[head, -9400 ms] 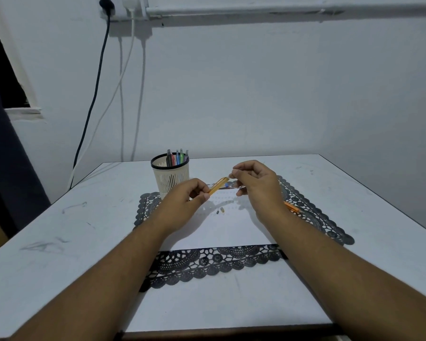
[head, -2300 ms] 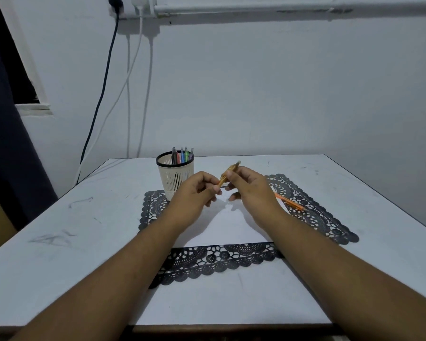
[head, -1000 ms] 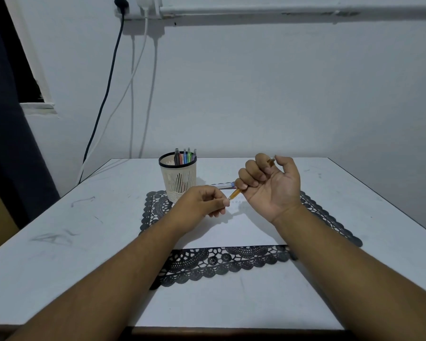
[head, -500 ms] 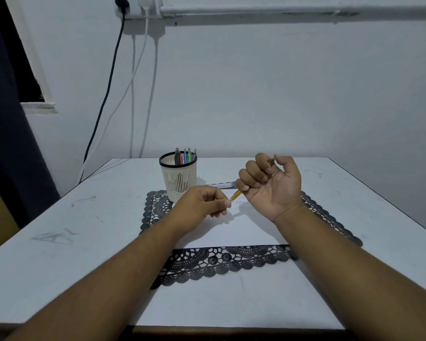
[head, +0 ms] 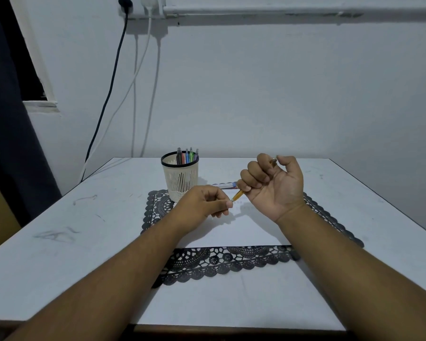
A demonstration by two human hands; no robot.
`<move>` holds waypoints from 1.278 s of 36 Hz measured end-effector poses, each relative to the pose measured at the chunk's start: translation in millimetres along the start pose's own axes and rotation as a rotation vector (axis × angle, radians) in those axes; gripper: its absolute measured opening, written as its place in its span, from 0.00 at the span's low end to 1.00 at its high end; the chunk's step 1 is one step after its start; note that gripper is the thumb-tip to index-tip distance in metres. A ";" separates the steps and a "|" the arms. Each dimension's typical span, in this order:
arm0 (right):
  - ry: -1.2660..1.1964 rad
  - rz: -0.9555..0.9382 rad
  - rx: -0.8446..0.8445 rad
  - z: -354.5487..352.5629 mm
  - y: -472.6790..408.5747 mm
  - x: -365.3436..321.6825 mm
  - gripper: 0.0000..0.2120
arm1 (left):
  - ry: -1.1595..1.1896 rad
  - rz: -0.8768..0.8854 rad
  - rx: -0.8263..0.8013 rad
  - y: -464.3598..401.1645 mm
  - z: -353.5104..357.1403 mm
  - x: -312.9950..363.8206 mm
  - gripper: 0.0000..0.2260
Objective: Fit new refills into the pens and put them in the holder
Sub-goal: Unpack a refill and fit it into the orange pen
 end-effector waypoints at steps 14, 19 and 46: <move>-0.003 -0.010 -0.018 2.5 0.3 -3.3 0.14 | 0.025 0.002 0.008 -0.5 -1.4 2.2 0.05; -0.010 -0.004 -0.033 3.2 0.0 -3.0 0.14 | 0.039 0.000 0.010 -0.8 -1.8 2.5 0.05; 0.011 0.021 -0.044 4.9 0.2 -1.3 0.13 | 0.038 -0.027 -0.016 0.2 0.1 0.9 0.05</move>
Point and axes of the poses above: each hand's wrist, its own y-axis away from the middle knuckle, its own z-axis out of the palm, x = y × z, the point moved 8 cm from there along -y, towards the middle knuckle, and after that the axes turned 1 degree about x, right-handed, at the moved point
